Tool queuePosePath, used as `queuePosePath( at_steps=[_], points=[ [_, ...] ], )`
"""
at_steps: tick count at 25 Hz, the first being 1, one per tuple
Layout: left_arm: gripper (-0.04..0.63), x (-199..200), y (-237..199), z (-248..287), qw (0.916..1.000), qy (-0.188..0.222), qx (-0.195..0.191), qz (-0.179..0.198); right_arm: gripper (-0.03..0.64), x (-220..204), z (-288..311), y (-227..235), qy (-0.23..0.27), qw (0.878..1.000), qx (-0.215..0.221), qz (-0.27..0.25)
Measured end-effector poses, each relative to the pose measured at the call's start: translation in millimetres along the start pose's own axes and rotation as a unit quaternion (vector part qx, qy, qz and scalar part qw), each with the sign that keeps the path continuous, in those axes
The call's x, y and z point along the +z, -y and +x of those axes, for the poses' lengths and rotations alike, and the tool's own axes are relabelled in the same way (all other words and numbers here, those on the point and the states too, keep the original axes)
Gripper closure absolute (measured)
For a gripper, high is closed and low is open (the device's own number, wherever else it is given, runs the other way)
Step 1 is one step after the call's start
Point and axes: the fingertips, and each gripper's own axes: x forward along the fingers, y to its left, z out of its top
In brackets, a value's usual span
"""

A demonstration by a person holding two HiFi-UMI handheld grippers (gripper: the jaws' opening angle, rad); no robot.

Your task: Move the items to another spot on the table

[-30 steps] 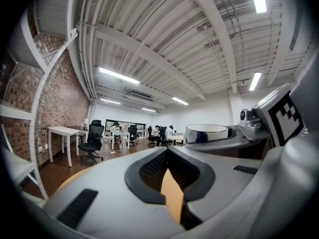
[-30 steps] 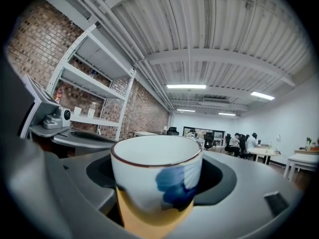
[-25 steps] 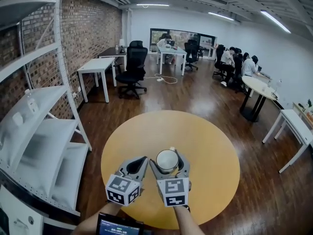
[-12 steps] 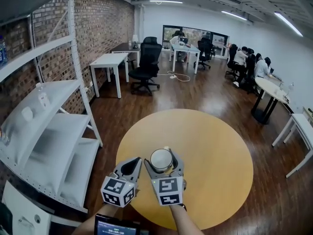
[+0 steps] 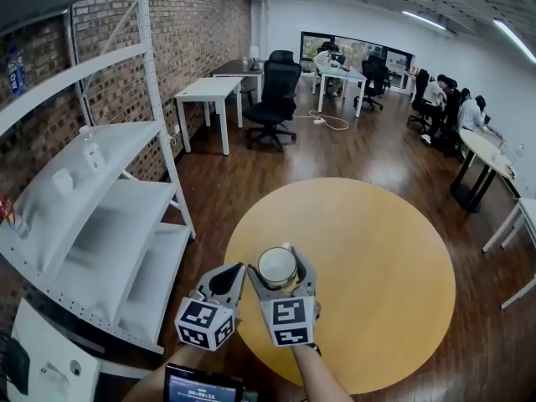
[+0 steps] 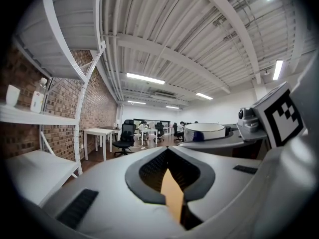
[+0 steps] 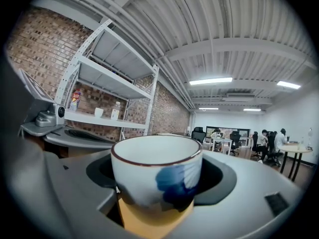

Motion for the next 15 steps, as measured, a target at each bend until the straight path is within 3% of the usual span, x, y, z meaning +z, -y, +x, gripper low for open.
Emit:
queuePosePath(
  at_steps=[15],
  points=[
    [0.589,-21.3,-51.2,-3.4,0.9996,-0.005,0.029,-0.006,0.203,-11.8,44.5,-34.8,0.021,0.999,0.031,0.013]
  ],
)
